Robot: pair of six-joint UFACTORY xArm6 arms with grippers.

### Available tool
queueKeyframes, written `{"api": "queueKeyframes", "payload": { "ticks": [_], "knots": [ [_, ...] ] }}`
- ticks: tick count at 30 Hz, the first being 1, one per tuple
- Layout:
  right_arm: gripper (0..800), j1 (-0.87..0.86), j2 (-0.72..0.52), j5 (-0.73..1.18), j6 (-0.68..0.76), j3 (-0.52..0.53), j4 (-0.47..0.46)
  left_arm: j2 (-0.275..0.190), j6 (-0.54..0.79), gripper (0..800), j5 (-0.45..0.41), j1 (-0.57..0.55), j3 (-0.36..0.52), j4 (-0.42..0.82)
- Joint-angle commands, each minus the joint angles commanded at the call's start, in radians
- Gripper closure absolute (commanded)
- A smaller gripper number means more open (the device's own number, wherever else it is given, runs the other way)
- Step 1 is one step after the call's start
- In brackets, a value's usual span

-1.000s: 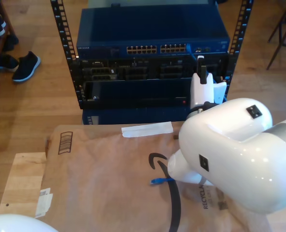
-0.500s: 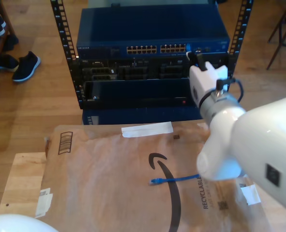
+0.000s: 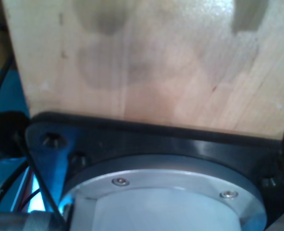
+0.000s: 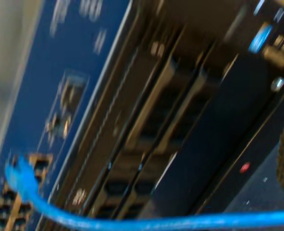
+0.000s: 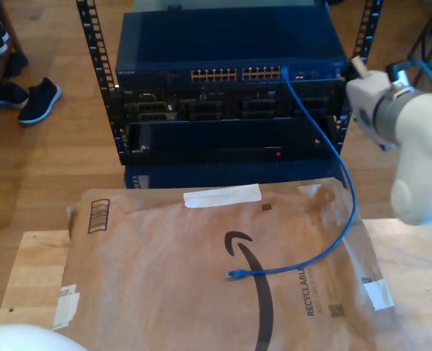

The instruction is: Grab the cable and plug it in

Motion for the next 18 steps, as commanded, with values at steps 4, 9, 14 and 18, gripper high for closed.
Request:
{"api": "queueKeyframes", "payload": {
  "ticks": [4, 9, 14, 18],
  "knots": [
    [8, -0.044, 0.011, 0.167, 0.000, -0.083, -0.172, 0.000, 0.000, 0, 0.000, 0.000, 0.000, 0.000],
    [8, -0.109, 0.014, 0.425, -0.078, -0.149, -0.199, 0.000, 0.000, 0, 0.000, 0.000, -0.002, 0.000],
    [7, -0.203, 0.012, 0.690, -0.252, -0.155, -0.195, 0.000, 0.000, 0, 0.000, 0.000, 0.000, 0.000],
    [7, -0.262, 0.012, 0.884, -0.359, -0.181, -0.189, 0.000, 0.000, 0, 0.000, 0.000, 0.000, 0.000]
  ]
}}
